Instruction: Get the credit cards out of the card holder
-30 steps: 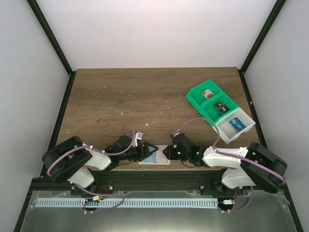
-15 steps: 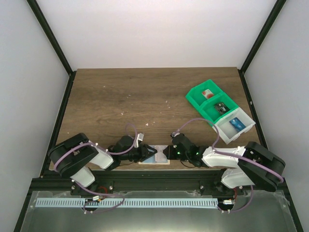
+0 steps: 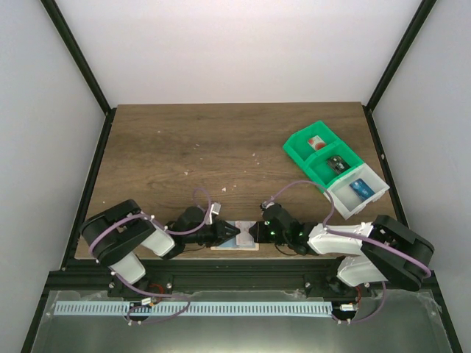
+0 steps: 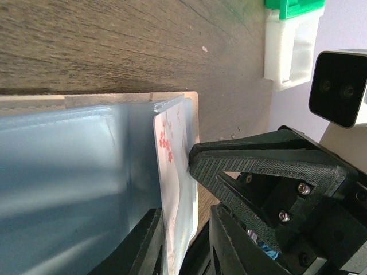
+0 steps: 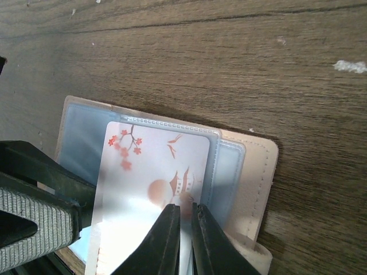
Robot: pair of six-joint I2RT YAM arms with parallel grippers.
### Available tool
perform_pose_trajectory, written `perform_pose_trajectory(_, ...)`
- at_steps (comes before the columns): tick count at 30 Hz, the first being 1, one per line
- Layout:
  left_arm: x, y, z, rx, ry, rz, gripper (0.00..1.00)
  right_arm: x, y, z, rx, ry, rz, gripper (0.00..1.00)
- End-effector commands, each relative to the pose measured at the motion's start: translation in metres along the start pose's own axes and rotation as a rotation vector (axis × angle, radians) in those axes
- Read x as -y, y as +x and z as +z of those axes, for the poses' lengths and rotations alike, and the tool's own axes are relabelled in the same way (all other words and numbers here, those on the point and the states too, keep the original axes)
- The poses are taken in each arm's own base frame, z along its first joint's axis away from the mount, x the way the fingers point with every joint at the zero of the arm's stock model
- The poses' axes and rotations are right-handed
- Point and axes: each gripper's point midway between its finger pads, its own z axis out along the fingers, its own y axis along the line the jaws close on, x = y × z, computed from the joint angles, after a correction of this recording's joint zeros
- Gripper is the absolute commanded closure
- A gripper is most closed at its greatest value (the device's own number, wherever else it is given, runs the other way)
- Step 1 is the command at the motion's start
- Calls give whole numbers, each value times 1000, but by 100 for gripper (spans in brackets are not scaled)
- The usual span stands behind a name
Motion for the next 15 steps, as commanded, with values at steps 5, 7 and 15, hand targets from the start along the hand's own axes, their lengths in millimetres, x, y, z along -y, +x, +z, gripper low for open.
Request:
perform_pose_trajectory(5, 10, 0, 4, -8, 40, 19, 84, 15, 15, 2, -50, 44, 12, 92)
perform_pose_trajectory(7, 8, 0, 4, -11, 36, 17, 87, 15, 15, 2, -50, 43, 12, 91)
perform_pose_trajectory(15, 6, 2, 4, -16, 33, 8, 95, 16, 16, 1, -49, 44, 12, 92)
